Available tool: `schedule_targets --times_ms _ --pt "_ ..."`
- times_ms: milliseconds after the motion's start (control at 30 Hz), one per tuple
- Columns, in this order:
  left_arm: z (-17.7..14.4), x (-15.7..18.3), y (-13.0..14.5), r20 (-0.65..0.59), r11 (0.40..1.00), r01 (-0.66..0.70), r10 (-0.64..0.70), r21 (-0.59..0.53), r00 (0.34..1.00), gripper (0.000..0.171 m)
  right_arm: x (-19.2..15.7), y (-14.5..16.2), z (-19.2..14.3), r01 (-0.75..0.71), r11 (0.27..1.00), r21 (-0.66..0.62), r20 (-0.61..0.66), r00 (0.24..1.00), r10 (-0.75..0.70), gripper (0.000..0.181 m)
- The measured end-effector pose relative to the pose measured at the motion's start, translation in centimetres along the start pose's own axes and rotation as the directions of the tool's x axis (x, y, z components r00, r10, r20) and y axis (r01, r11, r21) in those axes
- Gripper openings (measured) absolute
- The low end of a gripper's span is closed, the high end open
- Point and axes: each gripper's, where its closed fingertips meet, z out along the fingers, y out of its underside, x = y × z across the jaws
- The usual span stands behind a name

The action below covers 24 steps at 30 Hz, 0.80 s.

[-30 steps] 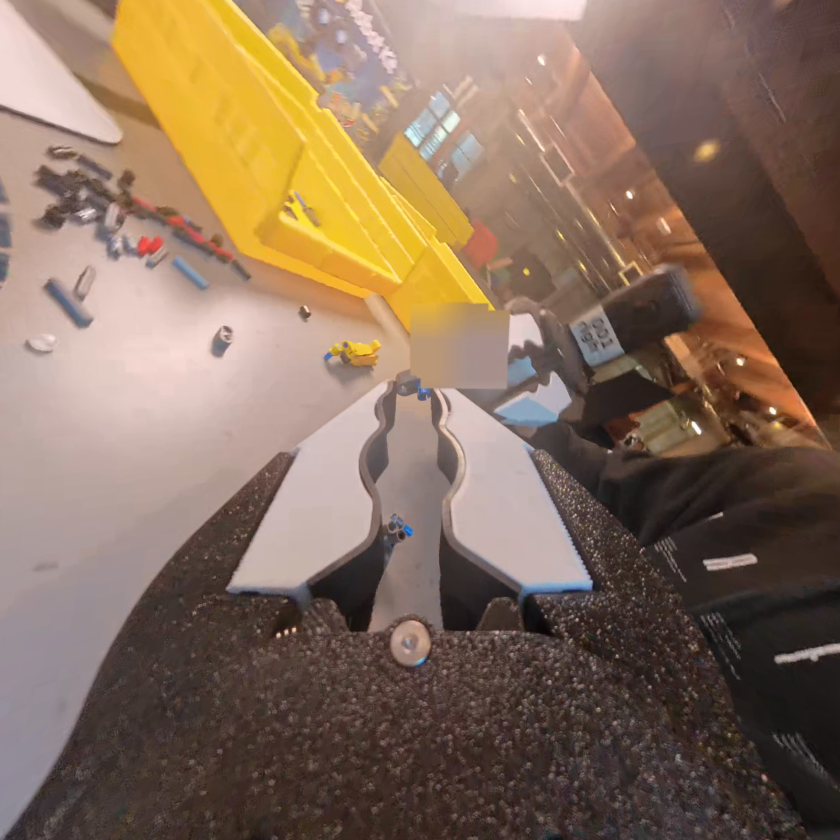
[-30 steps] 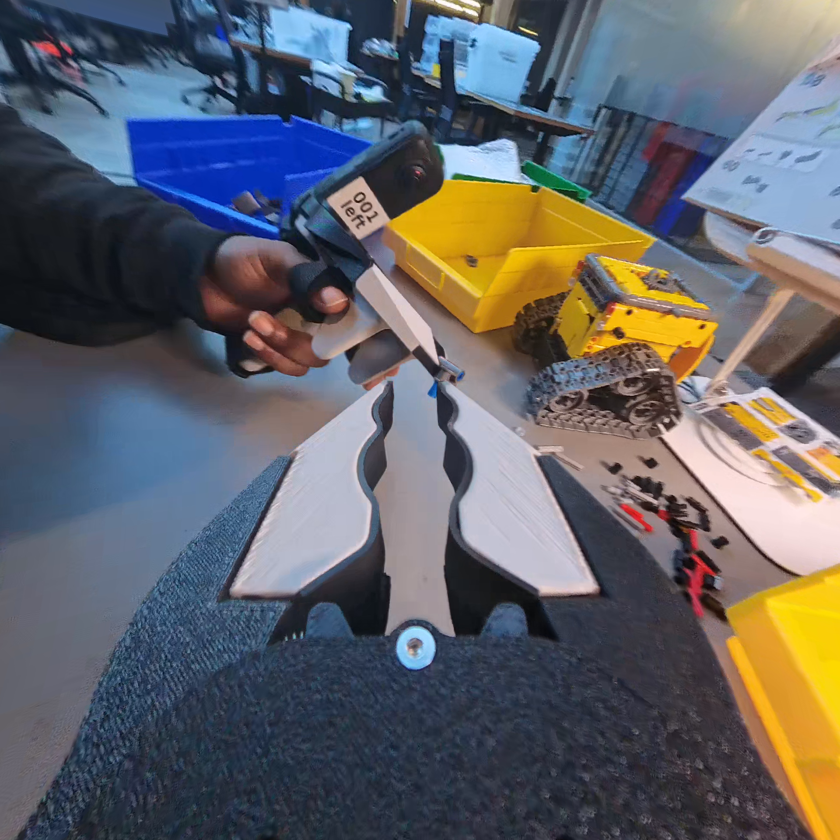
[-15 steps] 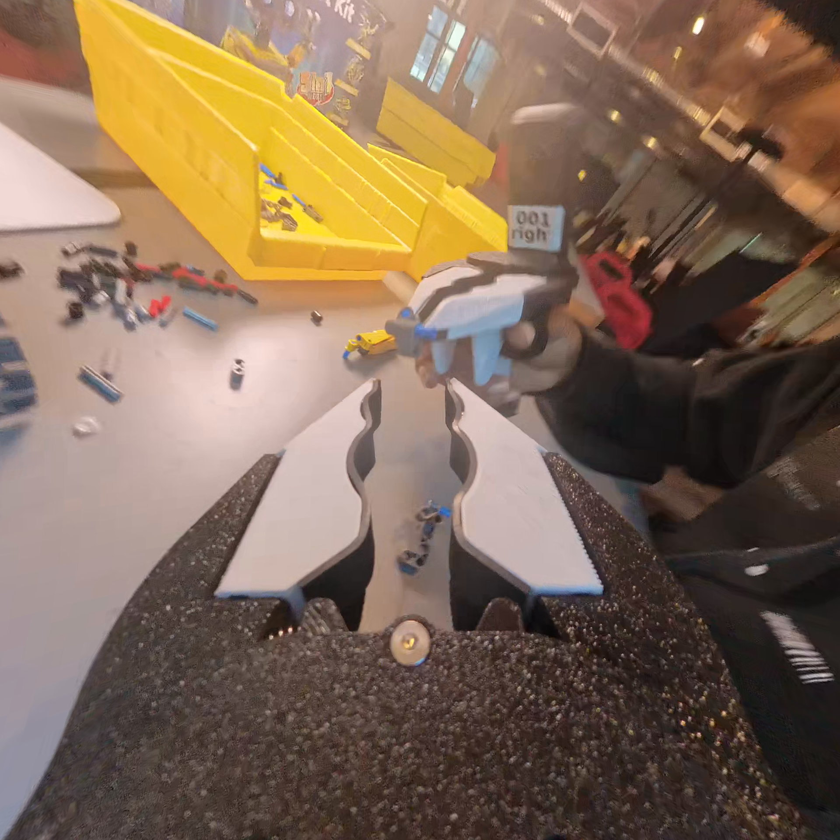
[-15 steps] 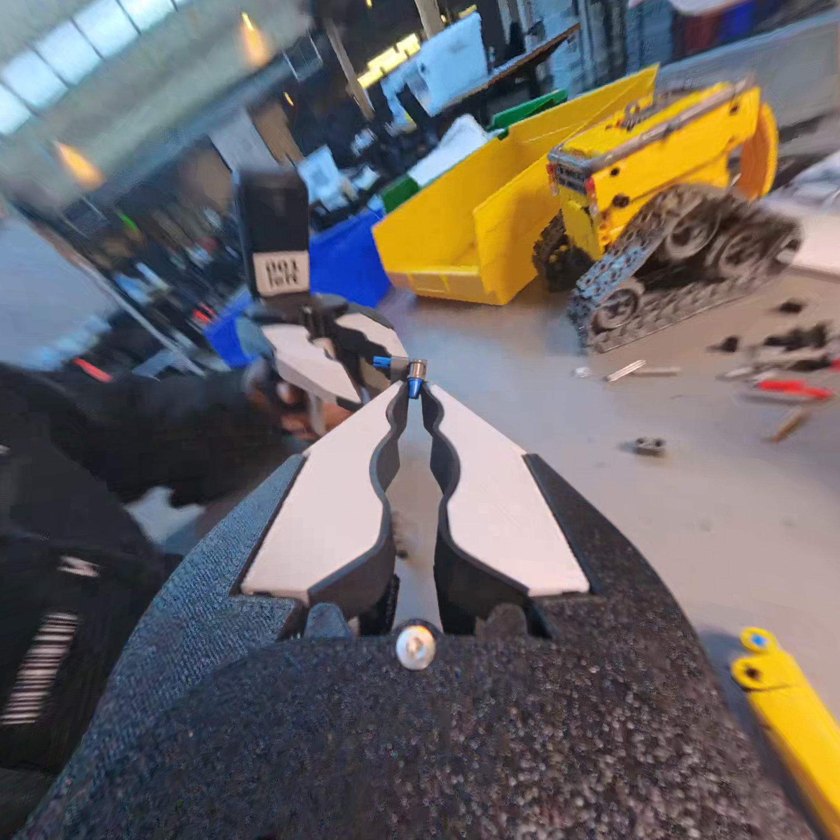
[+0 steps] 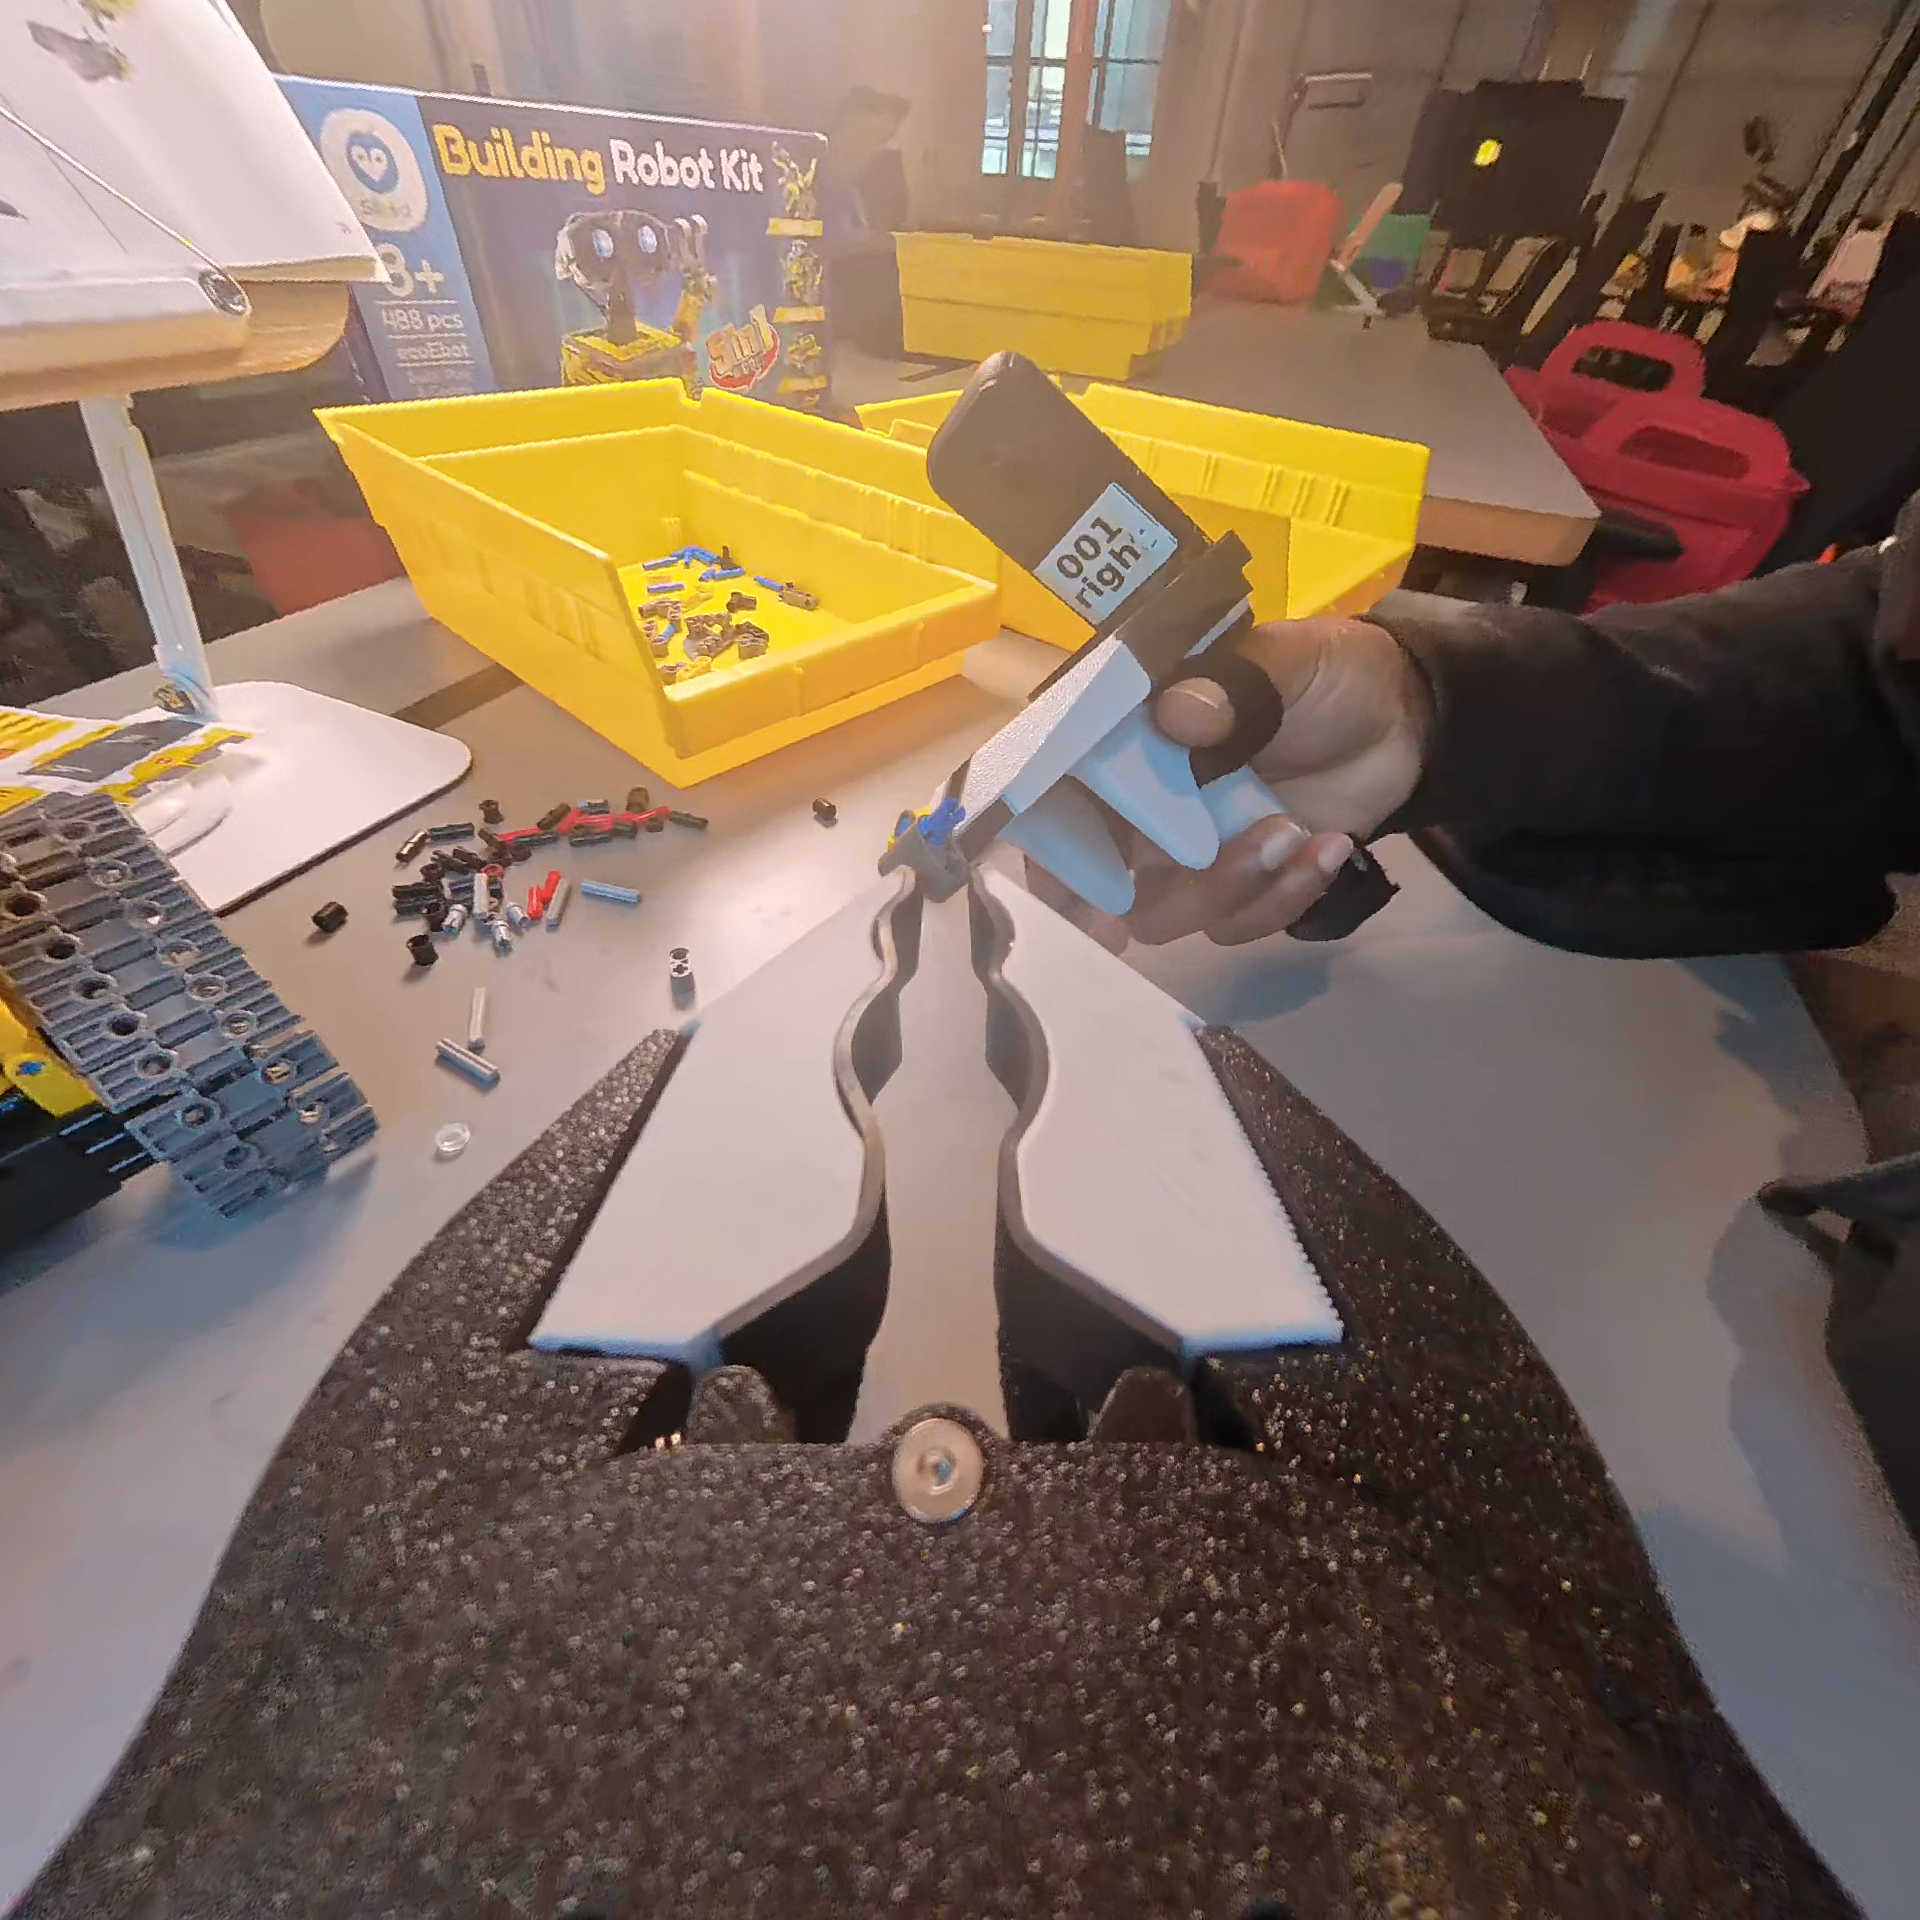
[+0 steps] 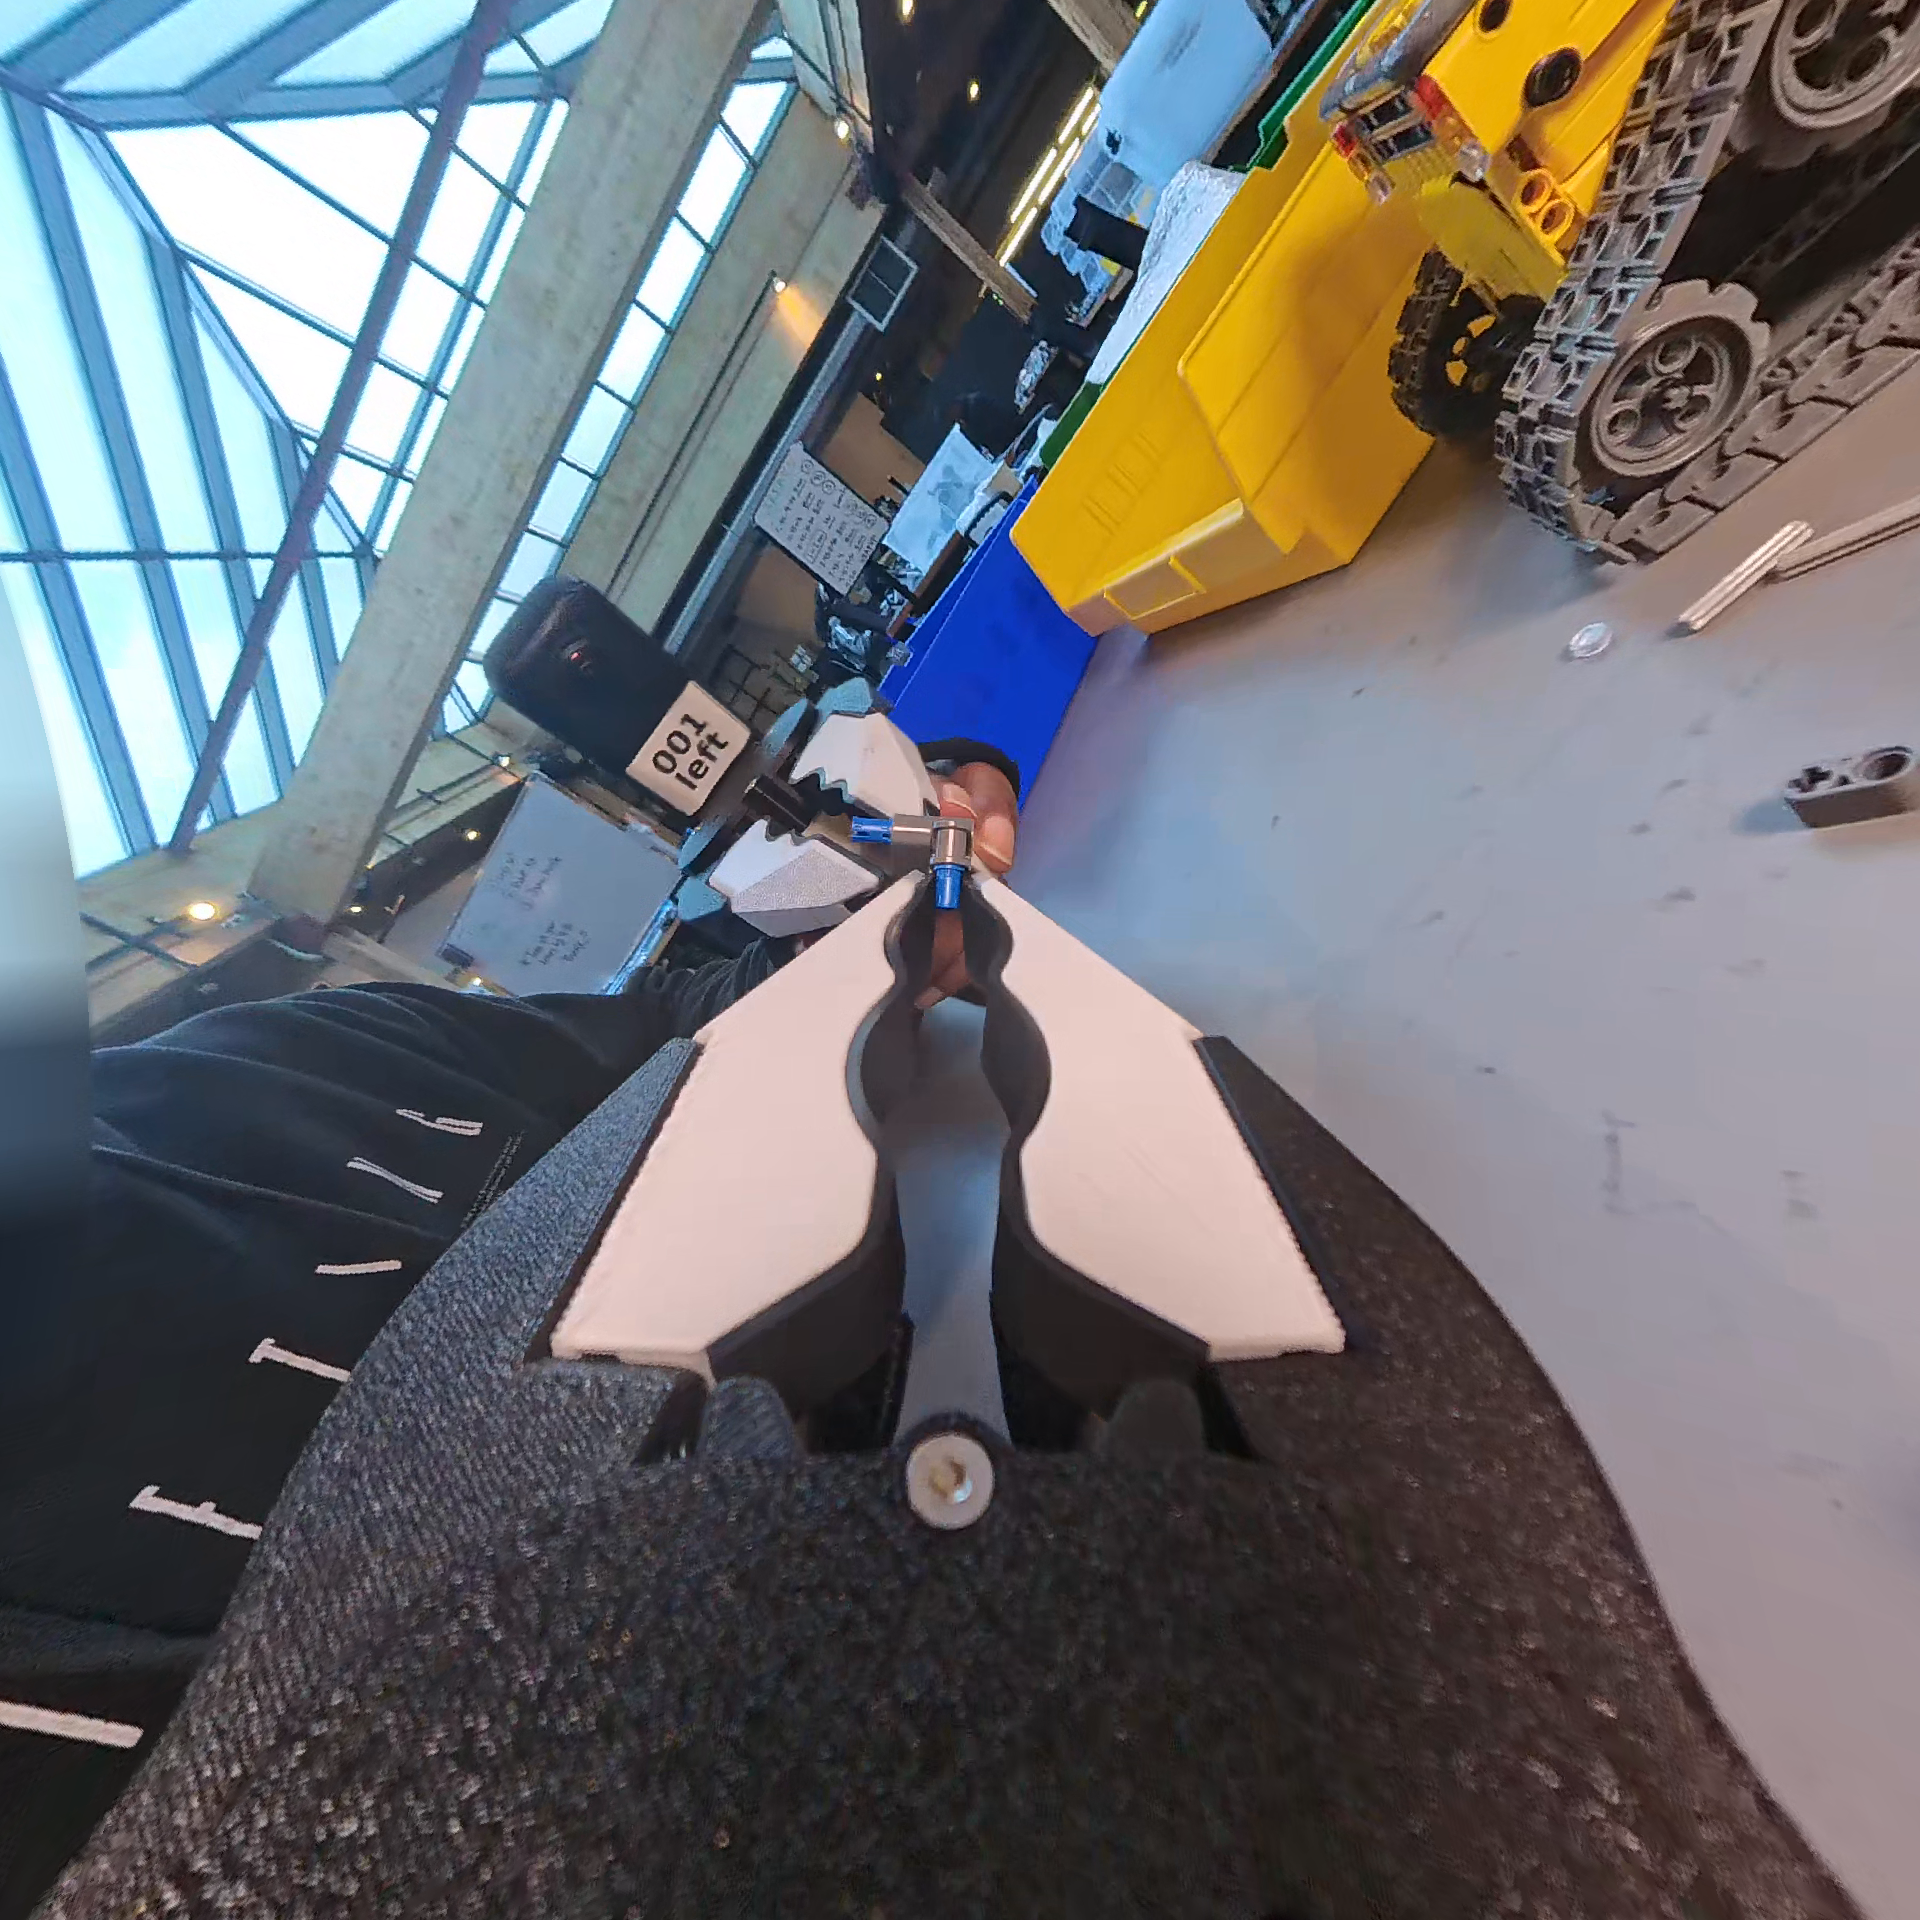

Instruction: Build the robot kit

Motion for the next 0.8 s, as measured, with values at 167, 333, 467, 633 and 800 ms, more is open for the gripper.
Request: schedule_targets --times_ms 167,333,467,633,800 --pt "0.1 0.0 0.5 0.028 0.996 -0.080 0.081 -0.030 0.996 0.008 0.3 0.4 -0.1 -0.042 0.999 -0.016 0.002 0.999 0.042 0.004" --pt "0.6 0.0 2.3 0.014 0.985 -0.110 0.113 -0.135 0.993 0.007 1.9 1.8 -0.4 -0.003 0.993 -0.115 -0.090 0.996 -0.007 0.004" --pt "0.9 0.4 4.9 -0.041 0.959 -0.082 0.073 -0.273 0.996 0.006 3.9 3.9 -1.1 0.162 0.932 -0.325 -0.218 0.946 -0.241 0.012" --pt "0.5 0.4 7.4 -0.072 0.911 0.009 -0.042 -0.413 0.997 0.006 4.5 5.1 -2.6 0.361 0.774 -0.520 -0.203 0.828 -0.522 0.020" --pt "-0.1 0.4 9.1 -0.084 0.862 0.087 -0.148 -0.499 0.985 0.006 3.3 8.1 -2.4 0.519 0.545 -0.659 -0.016 0.715 -0.699 0.024"
